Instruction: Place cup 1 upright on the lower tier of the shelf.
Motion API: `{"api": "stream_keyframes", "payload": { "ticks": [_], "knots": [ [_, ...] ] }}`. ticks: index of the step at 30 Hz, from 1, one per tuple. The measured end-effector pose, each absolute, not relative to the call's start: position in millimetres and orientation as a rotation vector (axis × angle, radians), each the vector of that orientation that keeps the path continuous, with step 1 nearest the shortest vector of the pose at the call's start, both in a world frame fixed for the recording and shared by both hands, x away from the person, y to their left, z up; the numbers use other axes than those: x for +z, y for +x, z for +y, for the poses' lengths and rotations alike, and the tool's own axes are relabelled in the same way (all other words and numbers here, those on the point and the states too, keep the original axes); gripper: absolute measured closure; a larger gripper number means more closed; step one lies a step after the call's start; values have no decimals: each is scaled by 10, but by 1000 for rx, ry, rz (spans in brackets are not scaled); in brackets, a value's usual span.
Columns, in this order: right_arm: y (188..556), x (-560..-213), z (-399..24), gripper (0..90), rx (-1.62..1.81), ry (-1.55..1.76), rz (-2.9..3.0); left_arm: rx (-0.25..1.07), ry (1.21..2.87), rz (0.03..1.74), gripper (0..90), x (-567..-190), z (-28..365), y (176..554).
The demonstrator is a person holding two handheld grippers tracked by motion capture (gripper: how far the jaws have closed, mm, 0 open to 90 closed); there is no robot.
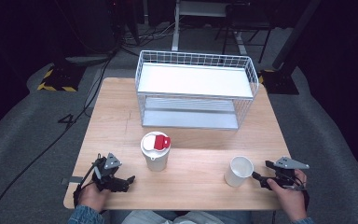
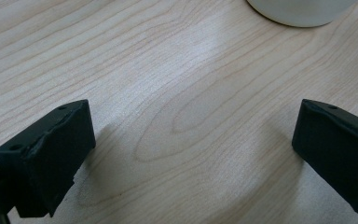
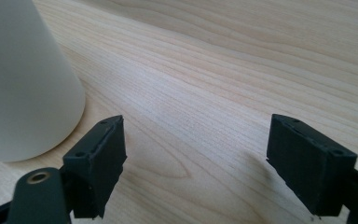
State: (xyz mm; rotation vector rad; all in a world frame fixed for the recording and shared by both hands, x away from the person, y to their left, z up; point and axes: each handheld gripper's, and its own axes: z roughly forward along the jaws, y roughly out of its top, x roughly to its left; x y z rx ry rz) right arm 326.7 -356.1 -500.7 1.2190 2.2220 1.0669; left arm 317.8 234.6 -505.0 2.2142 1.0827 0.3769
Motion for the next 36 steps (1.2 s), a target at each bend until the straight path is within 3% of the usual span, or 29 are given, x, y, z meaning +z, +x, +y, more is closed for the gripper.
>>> {"api": "stream_keyframes", "payload": {
  "ticks": [22, 36],
  "knots": [
    [2667, -4703, -3519, 209, 1277, 1157, 2126, 410, 2171, 1150, 0, -5060, 2294, 3220],
    [2564, -4620, -3059, 157, 1424, 1045, 2111, 411, 2172, 1148, 0, -5059, 2295, 3224]
  ]
}}
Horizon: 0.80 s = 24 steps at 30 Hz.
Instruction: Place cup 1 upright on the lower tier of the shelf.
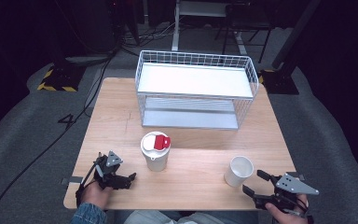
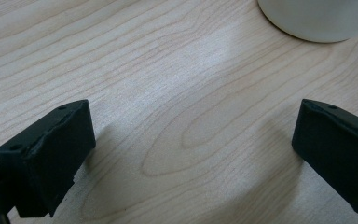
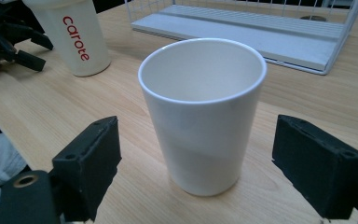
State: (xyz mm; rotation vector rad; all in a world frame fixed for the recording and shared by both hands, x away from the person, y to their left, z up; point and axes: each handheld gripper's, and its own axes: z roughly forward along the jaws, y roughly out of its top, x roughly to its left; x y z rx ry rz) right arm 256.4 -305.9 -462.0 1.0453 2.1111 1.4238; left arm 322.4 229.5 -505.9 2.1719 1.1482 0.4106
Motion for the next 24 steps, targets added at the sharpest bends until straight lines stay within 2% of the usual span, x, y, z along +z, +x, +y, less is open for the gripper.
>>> {"api": "stream_keyframes", "payload": {
  "ticks": [18, 24],
  "knots": [
    [2806, -4860, -2720, 156, 1326, 1070, 2110, 411, 2173, 1147, 0, -5059, 2296, 3224],
    [2876, -4897, -2685, 205, 1336, 1067, 2089, 411, 2173, 1147, 0, -5060, 2296, 3224]
  ]
}}
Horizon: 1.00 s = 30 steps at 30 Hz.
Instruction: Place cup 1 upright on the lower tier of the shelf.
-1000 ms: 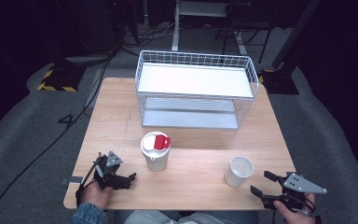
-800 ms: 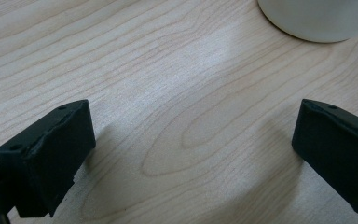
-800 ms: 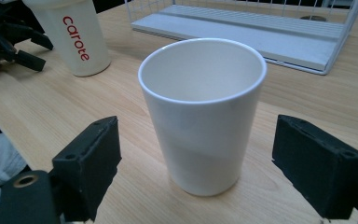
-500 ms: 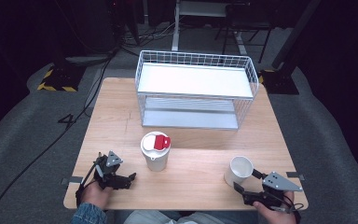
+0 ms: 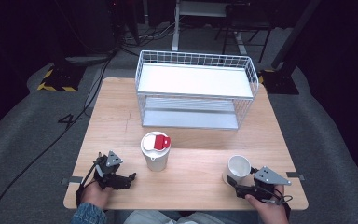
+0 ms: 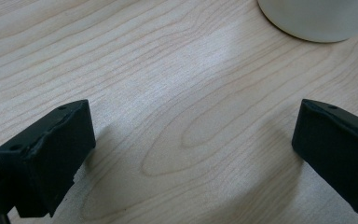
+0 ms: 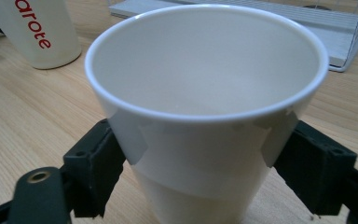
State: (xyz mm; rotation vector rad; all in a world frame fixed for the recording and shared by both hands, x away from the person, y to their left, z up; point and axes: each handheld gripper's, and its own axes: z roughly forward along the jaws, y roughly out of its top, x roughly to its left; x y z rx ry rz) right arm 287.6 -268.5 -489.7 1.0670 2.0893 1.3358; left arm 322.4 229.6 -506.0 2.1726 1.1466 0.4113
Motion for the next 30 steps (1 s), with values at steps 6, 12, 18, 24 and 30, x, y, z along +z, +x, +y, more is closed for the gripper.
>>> {"api": "stream_keyframes", "payload": {
  "ticks": [6, 12, 18, 24, 30],
  "knots": [
    [2859, -4894, -2669, 218, 1321, 1077, 2075, 411, 2173, 1146, 0, -5060, 2297, 3224],
    [2836, -4861, -2659, 221, 1317, 1083, 2082, 411, 2173, 1147, 0, -5060, 2297, 3223],
    [2836, -4766, -2600, 222, 1314, 1055, 2088, 411, 2173, 1146, 0, -5060, 2297, 3224],
    [2859, -4666, -2518, 222, 1328, 1028, 2097, 411, 2173, 1147, 0, -5060, 2297, 3223],
    [2908, -4542, -2447, 222, 1359, 1006, 2099, 411, 2173, 1146, 0, -5060, 2297, 3224]
  ]
}}
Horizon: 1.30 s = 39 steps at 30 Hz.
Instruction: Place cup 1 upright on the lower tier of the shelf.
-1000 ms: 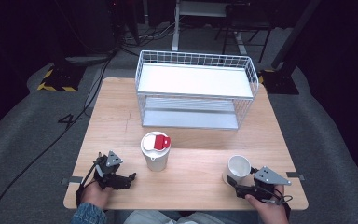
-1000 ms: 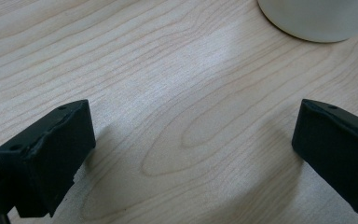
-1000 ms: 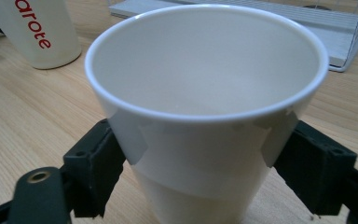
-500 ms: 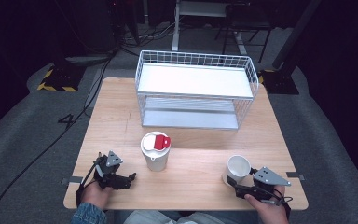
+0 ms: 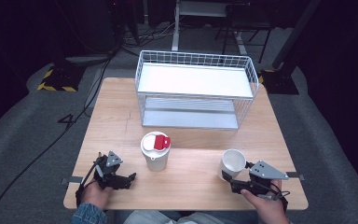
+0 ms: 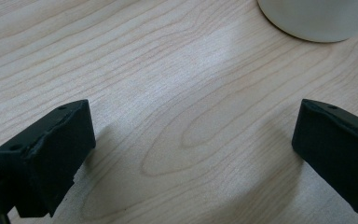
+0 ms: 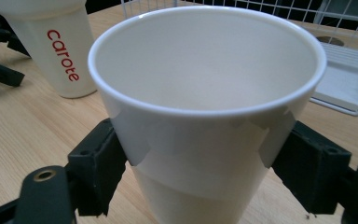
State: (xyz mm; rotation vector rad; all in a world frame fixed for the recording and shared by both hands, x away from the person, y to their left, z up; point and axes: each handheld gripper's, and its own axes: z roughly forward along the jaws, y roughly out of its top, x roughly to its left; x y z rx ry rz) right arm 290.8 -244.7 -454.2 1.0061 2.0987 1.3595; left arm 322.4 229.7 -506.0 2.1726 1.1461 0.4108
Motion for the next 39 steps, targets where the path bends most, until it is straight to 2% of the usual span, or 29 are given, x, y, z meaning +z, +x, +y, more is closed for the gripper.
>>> {"api": "stream_keyframes", "payload": {
  "ticks": [24, 39],
  "knots": [
    [3115, -4136, -2286, 223, 1415, 963, 2100, 407, 2176, 1147, 0, -5058, 2298, 3223],
    [3469, -4077, -2168, 223, 1430, 947, 2118, 406, 2182, 1138, 0, -5056, 2307, 3211]
  ]
}}
